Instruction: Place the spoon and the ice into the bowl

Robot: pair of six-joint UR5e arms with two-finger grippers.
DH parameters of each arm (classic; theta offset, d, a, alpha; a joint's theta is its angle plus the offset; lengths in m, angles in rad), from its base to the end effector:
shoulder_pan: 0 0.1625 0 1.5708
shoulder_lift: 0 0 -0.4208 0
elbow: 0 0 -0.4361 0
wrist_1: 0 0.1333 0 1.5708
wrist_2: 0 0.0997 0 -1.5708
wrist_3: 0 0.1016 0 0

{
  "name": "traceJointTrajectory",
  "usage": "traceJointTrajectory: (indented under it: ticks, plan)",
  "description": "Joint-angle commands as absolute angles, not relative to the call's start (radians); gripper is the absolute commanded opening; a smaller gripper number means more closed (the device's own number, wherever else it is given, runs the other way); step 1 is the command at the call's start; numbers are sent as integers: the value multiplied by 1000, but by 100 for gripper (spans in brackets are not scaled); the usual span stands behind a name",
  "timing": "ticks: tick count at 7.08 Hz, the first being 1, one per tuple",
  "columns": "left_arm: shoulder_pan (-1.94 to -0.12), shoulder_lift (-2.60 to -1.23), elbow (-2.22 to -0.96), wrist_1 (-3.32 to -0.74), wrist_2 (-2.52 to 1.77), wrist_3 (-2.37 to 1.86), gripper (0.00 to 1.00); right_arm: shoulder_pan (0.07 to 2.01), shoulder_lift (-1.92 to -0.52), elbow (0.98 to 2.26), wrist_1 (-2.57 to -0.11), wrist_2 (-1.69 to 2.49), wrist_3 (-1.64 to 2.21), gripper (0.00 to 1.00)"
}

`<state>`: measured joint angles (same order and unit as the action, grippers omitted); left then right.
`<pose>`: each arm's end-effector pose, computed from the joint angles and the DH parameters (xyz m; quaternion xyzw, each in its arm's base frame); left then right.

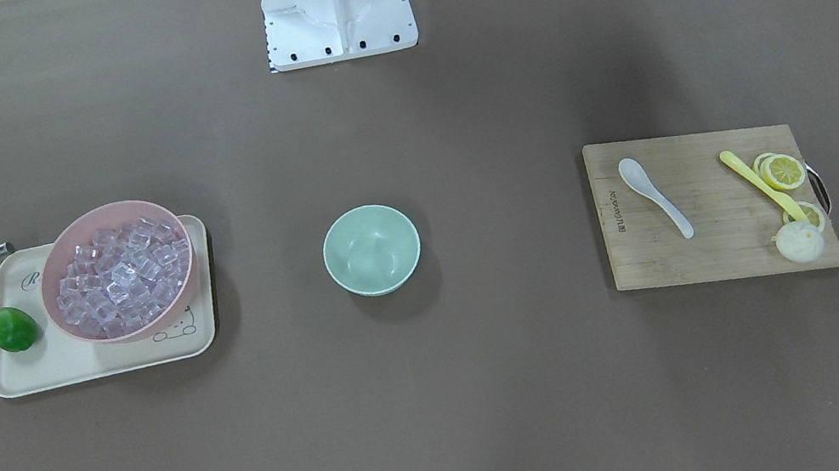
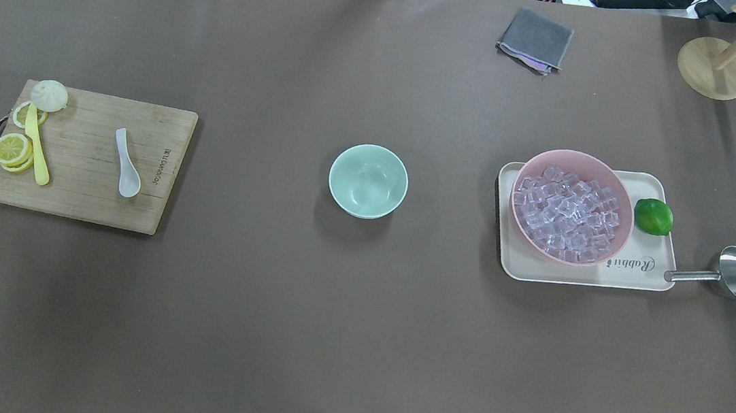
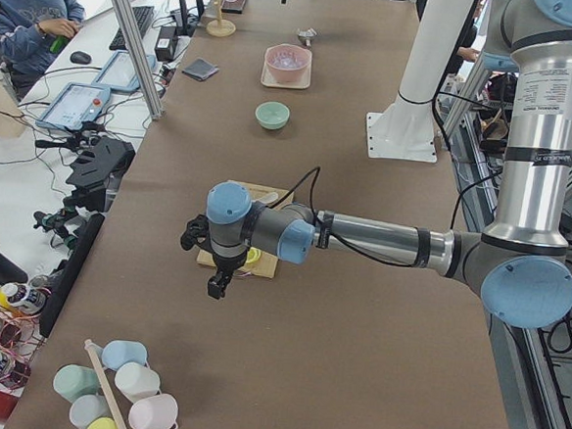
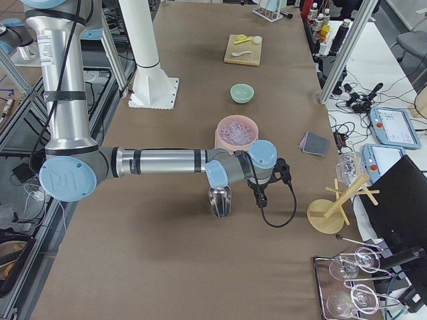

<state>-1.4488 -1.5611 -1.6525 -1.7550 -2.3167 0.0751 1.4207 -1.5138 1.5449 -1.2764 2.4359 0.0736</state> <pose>0.0026 -0.5500 0.5988 0.1105 0.3641 0.1372 0.9146 -0.0307 -0.5773 0.5996 0.1000 -0.4275 -0.1021 0.8927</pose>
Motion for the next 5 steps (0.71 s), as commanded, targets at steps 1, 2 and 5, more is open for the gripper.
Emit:
traceJointTrajectory:
  ticks: [1, 2, 5]
  plan:
    - [-1448, -1560, -1657, -1764, -2318, 74, 99, 1413, -1514, 1552, -1275, 2434, 74, 100]
    - [-1448, -1560, -1660, -1764, -2318, 72, 99, 1413, -1514, 1554, -1275, 2433, 75, 100]
    - [-1413, -1598, -1657, -1799, -2318, -183, 98, 1361, -1511, 1572, -1157, 2427, 260, 100]
